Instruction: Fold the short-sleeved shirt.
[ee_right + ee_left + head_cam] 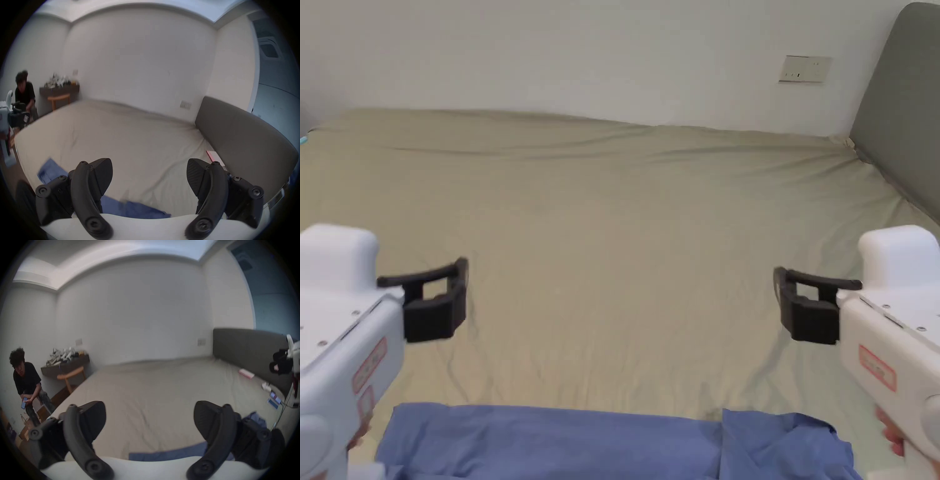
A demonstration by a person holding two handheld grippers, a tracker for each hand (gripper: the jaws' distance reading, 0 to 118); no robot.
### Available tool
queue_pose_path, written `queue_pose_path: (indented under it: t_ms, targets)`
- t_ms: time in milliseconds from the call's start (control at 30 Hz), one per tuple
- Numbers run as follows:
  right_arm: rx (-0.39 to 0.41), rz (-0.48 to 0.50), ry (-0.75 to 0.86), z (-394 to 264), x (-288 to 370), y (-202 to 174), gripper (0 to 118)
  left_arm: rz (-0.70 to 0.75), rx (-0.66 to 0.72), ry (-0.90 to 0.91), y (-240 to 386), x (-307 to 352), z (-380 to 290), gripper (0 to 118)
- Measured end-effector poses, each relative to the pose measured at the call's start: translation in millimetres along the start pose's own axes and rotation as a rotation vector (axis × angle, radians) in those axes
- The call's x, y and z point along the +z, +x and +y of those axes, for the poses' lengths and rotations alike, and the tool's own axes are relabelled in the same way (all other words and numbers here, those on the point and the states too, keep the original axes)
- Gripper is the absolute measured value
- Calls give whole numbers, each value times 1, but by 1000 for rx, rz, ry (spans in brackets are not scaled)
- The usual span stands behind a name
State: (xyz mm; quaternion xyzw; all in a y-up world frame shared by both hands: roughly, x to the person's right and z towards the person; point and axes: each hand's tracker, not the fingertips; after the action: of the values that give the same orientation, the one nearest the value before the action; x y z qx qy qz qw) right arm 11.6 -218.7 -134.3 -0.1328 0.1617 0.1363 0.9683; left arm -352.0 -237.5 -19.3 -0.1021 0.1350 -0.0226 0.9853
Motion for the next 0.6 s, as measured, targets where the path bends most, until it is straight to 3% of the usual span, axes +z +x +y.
queue_pose_path:
  t_ms: [33, 100, 167, 233, 300, 500, 600]
  targets:
    - [10, -24, 53, 1, 8, -13, 94, 23, -13, 28, 11, 5, 7, 94]
    - [67, -40, 130, -2, 20, -36, 64, 44, -37, 98, 33, 13, 13, 50]
    - [123, -75, 161, -9, 19, -49, 2, 52, -60, 132, 51, 19, 15, 20]
    - [133, -41, 173, -14, 22, -60, 2, 54, -83, 164, 67, 24, 13, 18]
    - [139, -25, 161, -12, 25, -75, 2, 78, -109, 182, 80, 28, 11, 0]
    - [115, -20, 130, -15, 19, -79, 2, 56, -132, 157, 88, 22, 1, 0]
    - [94, -11, 98, -19, 15, -76, 2, 102, -242, 141, 92, 13, -16, 0]
